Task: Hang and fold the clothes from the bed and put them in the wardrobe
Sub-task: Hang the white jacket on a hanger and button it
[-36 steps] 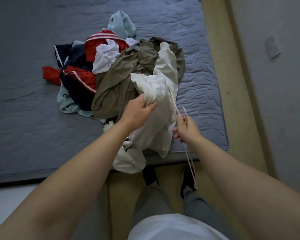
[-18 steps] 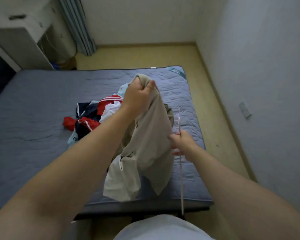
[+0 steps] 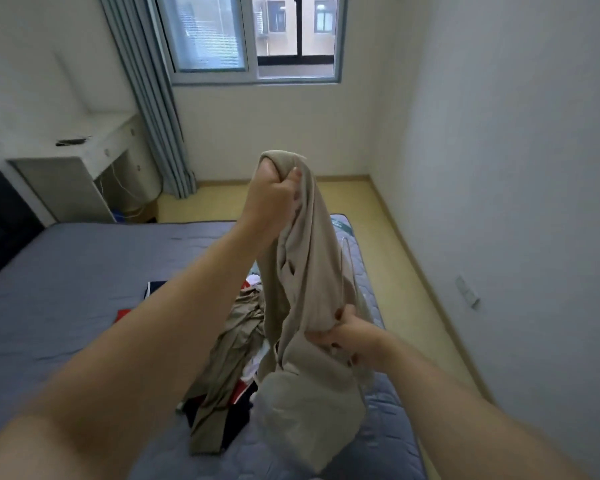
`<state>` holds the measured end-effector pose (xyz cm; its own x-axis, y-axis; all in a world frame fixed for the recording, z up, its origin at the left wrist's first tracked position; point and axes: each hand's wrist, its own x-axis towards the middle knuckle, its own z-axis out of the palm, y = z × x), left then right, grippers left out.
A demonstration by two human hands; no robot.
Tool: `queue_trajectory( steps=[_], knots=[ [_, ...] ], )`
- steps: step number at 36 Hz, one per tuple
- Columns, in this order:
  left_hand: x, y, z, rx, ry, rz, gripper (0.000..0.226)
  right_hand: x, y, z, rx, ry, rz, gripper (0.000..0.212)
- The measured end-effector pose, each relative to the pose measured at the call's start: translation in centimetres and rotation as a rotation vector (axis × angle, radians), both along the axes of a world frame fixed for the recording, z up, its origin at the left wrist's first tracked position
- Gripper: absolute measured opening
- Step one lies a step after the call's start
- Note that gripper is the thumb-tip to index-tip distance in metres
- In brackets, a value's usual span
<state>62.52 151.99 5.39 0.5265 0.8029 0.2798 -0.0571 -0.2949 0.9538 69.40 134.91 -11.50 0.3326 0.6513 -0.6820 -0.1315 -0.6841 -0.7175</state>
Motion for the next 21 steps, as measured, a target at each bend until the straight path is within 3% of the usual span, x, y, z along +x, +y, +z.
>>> queue_trajectory(
  steps=[4,6,8,11,16,21],
  knots=[
    [0.2,-0.6,1.4,-0.046,-0.057,-0.032,0.035,-0.1,-0.7,0.2,0.033,-0.092,0.056,0.154],
    [0.2,-0.6,1.9,-0.051,-0.055,-0.045,0.038,-0.4,-0.4,-0.1,0.026,-0.297,0.067,0.123],
    [0.1,-0.3,2.3,-0.049,-0.061,-0.067,0.034,-0.1,-0.1,-0.4,0.031,-0.505,-0.079,0.072],
    [-0.5,0.7,2.7,-0.033,-0.061,-0.096,0.038,1.1,0.4,0.2,0.132,-0.549,-0.285,0.031],
    [-1.7,3.4,1.5,-0.106,-0.03,-0.105,0.043,3.5,1.1,3.9,0.257,-0.624,-0.495,0.025],
    [-3.5,5.8,-1.9,-0.025,0.159,0.047,0.035,6.7,2.5,9.3,0.285,-0.688,-0.623,0.028]
  ],
)
